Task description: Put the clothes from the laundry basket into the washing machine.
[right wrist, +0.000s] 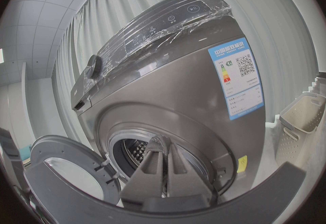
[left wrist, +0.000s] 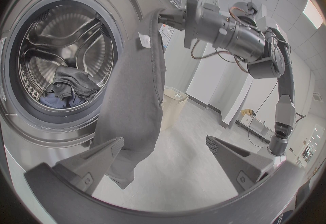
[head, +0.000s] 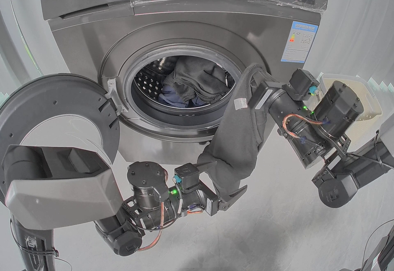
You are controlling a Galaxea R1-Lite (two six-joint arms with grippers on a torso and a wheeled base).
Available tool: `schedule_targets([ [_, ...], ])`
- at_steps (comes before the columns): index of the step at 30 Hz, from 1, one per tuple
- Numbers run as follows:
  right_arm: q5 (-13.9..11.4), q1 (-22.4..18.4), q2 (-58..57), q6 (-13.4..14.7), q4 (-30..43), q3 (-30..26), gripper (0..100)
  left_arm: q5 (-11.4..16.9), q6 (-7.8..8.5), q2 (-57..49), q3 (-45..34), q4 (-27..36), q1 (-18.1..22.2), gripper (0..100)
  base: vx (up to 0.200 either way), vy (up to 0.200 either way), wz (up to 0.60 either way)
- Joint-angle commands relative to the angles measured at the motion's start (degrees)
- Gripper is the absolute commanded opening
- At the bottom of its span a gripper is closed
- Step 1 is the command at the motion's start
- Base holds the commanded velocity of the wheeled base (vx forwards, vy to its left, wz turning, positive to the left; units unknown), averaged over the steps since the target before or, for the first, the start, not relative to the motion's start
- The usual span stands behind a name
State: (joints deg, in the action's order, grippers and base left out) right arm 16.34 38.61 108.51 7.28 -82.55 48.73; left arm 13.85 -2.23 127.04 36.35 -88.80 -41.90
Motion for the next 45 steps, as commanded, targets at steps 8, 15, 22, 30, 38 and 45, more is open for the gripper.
schedule_targets([
  [8, 0.63, 1.73, 3.38, 0.98, 0.03, 5.33, 0, -2.16, -0.32, 8.23, 9.53, 0.03, -0.38, 100, 0.000, 0.000, 0.00],
  [15, 1.33, 2.70, 3.29, 1.51, -0.06, 4.80, 0, -5.24, -0.76, 12.44, 17.52, 0.29, -0.02, 100, 0.000, 0.000, 0.00],
  [22, 1.51, 2.79, 3.29, 1.51, -0.06, 4.71, 0, -7.08, -0.93, 14.11, 19.90, 0.38, 0.41, 100, 0.000, 0.000, 0.00],
  [30, 1.51, 3.14, 2.76, 1.51, -0.06, 4.27, 0, -8.40, -0.85, 15.43, 22.01, 0.47, 2.08, 0, 0.000, 0.000, 0.00],
  [38, 1.51, 3.23, 2.41, 1.95, -0.41, 3.66, 0, -9.89, -0.93, 15.96, 24.64, 0.99, 2.79, 0, 0.000, 0.000, 0.00],
  [45, 1.51, 2.26, 1.27, 2.04, -0.33, 2.16, 0, -9.81, -0.93, 14.82, 23.24, 0.47, 2.61, 0, 0.000, 0.000, 0.00],
])
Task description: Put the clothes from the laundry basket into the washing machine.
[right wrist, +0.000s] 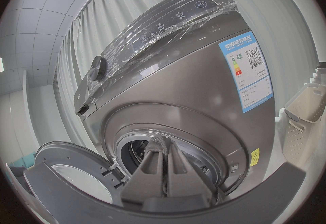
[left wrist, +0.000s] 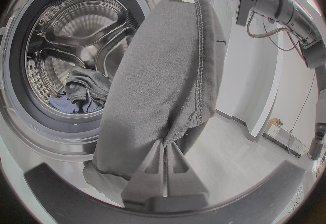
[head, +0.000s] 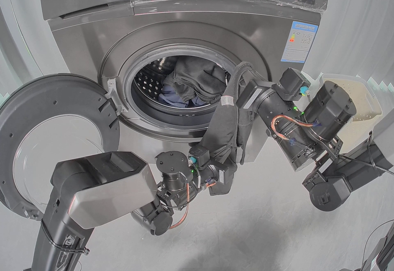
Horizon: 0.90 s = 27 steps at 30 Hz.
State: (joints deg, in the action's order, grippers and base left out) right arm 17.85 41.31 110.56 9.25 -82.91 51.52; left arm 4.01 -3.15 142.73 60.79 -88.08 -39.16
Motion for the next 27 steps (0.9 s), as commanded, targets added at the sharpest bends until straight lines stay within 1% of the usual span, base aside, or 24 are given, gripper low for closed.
schedule_targets([
  [1, -0.01, -0.53, -0.78, 0.06, -0.06, -0.63, 0, 0.12, -0.02, -1.49, -1.91, -0.34, -0.22, 0, 0.000, 0.000, 0.00],
  [5, -0.01, -0.62, -0.78, 0.59, -0.06, -0.89, 0, 0.65, 0.07, -3.68, -5.34, -0.34, -0.66, 0, 0.000, 0.000, 0.00],
  [10, -0.01, -0.53, -0.78, 0.59, -0.15, -0.89, 0, 0.74, 0.51, -3.51, -6.74, -0.17, -0.92, 0, 0.000, 0.000, 0.00],
  [11, -0.01, -0.53, -0.78, 0.59, -0.15, -0.89, 0, 0.74, 0.42, -3.42, -6.57, -0.25, -1.01, 100, 0.000, 0.000, 0.00],
  [17, -0.01, -0.44, -0.78, 0.59, -0.15, -0.89, 0, 0.91, 0.16, -2.01, -4.81, 0.01, -1.10, 100, 0.000, 0.000, 0.00],
  [21, -0.01, -0.53, -0.61, 0.59, -0.15, -0.72, 0, 1.70, 0.16, -1.75, -4.54, 0.19, -1.19, 100, 0.000, 0.000, 0.00],
  [27, -0.01, -0.44, -0.17, 0.59, -0.15, -0.45, 0, 1.79, 0.16, -1.31, -3.05, 0.36, -2.24, 100, 0.000, 0.000, 0.00],
])
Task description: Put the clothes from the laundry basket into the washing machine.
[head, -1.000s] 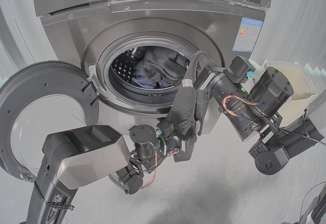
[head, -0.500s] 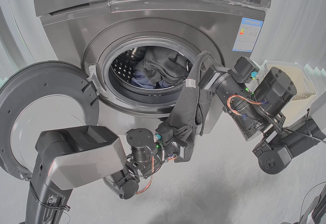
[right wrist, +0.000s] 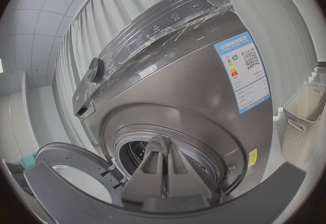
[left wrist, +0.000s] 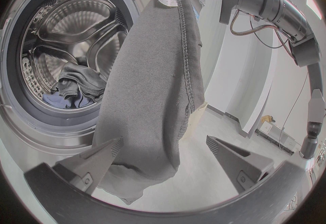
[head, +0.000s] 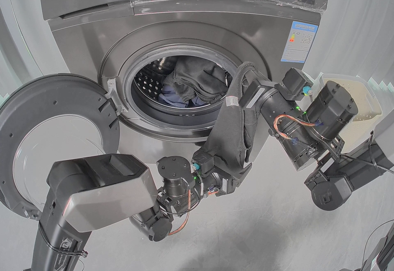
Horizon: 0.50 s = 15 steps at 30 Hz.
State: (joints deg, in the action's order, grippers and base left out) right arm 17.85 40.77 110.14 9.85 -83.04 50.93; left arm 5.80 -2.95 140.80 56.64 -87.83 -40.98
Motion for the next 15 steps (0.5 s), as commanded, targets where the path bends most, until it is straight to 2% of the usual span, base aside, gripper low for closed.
schedule_targets([
  [1, -0.01, 0.10, 0.25, -0.01, 0.07, 0.13, 0, 0.00, -0.04, 1.05, 1.63, 0.21, -0.41, 100, 0.000, 0.000, 0.00],
  [10, -0.01, 0.37, 0.07, -0.01, -0.01, -0.04, 0, -0.79, -0.13, 3.95, 5.50, 0.73, 0.03, 100, 0.000, 0.000, 0.00],
  [11, -0.01, 0.37, -0.02, -0.01, -0.01, -0.04, 0, -0.79, -0.04, 4.04, 5.50, 0.73, 0.12, 0, 0.000, 0.000, 0.00],
  [15, -0.01, 0.37, -0.02, -0.01, -0.19, -0.13, 0, -1.41, -0.13, 4.04, 6.64, 0.73, 0.38, 0, 0.000, 0.000, 0.00],
])
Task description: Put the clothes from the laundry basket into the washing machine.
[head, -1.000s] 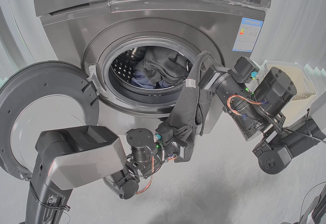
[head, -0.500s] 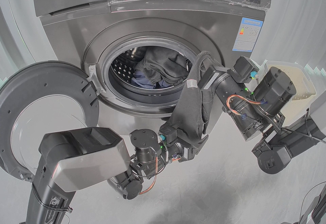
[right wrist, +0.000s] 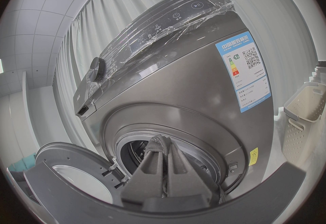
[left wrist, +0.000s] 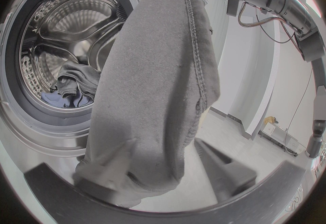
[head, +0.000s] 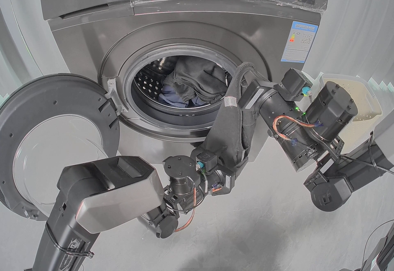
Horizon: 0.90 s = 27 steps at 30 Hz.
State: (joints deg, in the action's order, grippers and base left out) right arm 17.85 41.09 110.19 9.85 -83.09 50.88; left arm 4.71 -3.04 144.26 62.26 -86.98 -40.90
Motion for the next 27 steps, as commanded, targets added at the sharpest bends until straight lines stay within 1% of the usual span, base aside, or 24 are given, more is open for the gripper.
schedule_targets([
  [1, -0.01, 0.04, -0.06, -0.01, -0.14, -0.08, 0, -0.66, -0.04, 0.58, 1.64, -0.12, 0.29, 0, 0.000, 0.000, 0.00],
  [6, -0.01, -0.14, -0.42, 0.08, -0.23, -0.61, 0, -1.10, -0.39, 0.40, 2.96, -0.30, 0.38, 0, 0.000, 0.000, 0.00],
  [10, -0.09, -0.84, -2.09, 0.26, -0.23, -3.42, 0, -1.72, -0.74, -1.35, 1.64, -1.00, 0.47, 0, 0.000, 0.000, 0.00],
  [14, -0.88, -3.21, -3.49, 0.52, -0.84, -7.29, 0, -0.84, -0.66, -9.53, -8.91, -1.53, 0.38, 0, 0.000, 0.000, 0.00],
  [15, -1.06, -3.57, -3.67, 0.52, -1.20, -7.73, 0, -0.75, -0.48, -11.11, -11.02, -1.53, 0.47, 0, 0.000, 0.000, 0.00],
  [16, -1.41, -4.36, -3.84, 0.43, -1.46, -8.08, 0, -0.57, -0.39, -14.10, -15.06, -1.53, 0.47, 0, 0.000, 0.000, 0.00],
  [17, -1.59, -4.71, -3.84, 0.43, -1.46, -8.17, 0, -0.49, -0.30, -15.15, -16.82, -1.53, 0.47, 0, 0.000, 0.000, 0.00],
  [19, -1.94, -5.15, -4.02, 0.35, -1.46, -9.14, 0, 0.30, -0.22, -18.76, -22.44, -1.53, 0.82, 0, 0.000, 0.000, 0.00],
  [20, -1.94, -5.32, -4.02, 0.26, -1.46, -9.66, 0, 0.57, -0.13, -20.16, -24.20, -1.53, 1.35, 0, 0.000, 0.000, 0.00],
  [21, -1.94, -5.32, -4.02, 0.26, -1.46, -9.66, 0, 0.57, -0.13, -20.16, -24.20, -1.53, 1.35, 0, 0.000, 0.000, 0.00],
  [22, -2.11, -6.38, -4.63, 0.08, -1.46, -10.81, 0, 0.92, 0.05, -22.80, -27.36, -1.61, 2.58, 0, 0.000, 0.000, 0.00],
  [23, -2.29, -6.99, -4.99, -0.01, -1.37, -11.68, 0, 0.92, 0.05, -24.38, -28.68, -1.61, 3.11, 0, 0.000, 0.000, 0.00],
  [25, -3.08, -7.52, -5.51, -0.01, -1.55, -13.71, 0, 1.18, -0.13, -27.72, -30.70, -1.53, 4.60, 0, 0.000, 0.000, 0.00],
  [27, -3.26, -7.52, -6.48, -0.01, -1.64, -15.29, 0, 1.10, -0.39, -30.27, -31.14, -1.61, 6.18, 0, 0.000, 0.000, 0.00],
])
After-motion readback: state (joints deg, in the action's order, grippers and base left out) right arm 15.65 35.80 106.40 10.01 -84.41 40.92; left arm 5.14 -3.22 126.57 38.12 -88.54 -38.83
